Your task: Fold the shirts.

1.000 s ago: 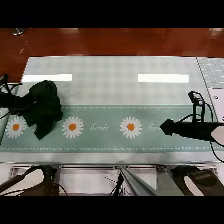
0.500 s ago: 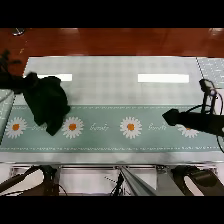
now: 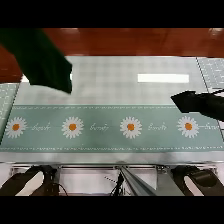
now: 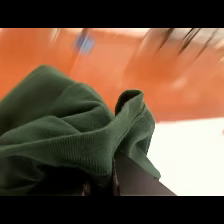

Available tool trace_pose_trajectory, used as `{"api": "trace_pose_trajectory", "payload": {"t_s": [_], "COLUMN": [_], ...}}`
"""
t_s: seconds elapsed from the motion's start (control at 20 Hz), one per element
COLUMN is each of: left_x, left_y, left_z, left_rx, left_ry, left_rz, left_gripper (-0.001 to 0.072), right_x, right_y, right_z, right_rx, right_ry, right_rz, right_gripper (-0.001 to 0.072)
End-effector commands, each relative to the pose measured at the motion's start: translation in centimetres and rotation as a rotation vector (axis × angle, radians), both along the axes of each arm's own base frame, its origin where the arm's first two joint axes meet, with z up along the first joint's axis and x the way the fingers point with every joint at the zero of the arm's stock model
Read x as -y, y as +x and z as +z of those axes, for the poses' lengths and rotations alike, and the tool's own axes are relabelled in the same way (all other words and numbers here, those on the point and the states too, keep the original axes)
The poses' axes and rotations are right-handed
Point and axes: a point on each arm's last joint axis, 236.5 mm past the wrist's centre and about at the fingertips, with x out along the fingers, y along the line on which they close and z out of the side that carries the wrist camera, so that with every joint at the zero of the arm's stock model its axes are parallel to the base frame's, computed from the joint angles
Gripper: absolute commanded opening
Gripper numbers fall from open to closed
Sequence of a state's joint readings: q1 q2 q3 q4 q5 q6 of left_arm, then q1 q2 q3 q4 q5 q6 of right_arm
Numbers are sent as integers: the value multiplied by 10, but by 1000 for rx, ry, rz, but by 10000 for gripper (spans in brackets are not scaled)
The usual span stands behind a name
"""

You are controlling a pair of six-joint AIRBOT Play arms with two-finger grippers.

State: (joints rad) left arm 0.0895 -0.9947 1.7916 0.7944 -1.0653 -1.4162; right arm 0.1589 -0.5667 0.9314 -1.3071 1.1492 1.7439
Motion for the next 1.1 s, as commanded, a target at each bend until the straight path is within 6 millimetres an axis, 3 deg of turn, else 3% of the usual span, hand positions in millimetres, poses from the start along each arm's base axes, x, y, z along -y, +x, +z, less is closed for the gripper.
{"api": "trace_pose_trajectory", "payload": {"t_s": [0.0,0.2,0.25,0.35,0.45,0.55,0.7,0.75,0.9,1.05], "left_x": [41,104,117,147,178,206,224,222,203,169], "left_y": [-52,-84,-86,-85,-76,-73,-85,-90,-99,-97], "left_z": [73,87,82,51,-8,-89,-212,-251,-343,-411], "left_rx": [198,257,258,212,64,-127,-405,-482,-664,-808], "left_ry": [-73,-128,-120,-76,-46,-4,71,105,184,220], "left_rz": [-111,-300,-321,-371,-417,-462,-487,-484,-439,-352], "left_gripper": [32,32,32,32,33,32,33,33,33,34], "right_x": [-1,7,10,17,22,25,31,34,36,34], "right_y": [-8,-16,-18,-22,-25,-26,-27,-26,-24,-17], "right_z": [12,26,29,34,35,32,29,29,23,-7], "right_rx": [27,82,93,113,121,110,100,98,80,-9], "right_ry": [3,-5,-6,-16,-29,-43,-66,-71,-80,-95], "right_rz": [15,-7,-20,-44,-59,-68,-82,-91,-99,-93], "right_gripper": [557,557,557,558,557,557,558,558,557,558]}}
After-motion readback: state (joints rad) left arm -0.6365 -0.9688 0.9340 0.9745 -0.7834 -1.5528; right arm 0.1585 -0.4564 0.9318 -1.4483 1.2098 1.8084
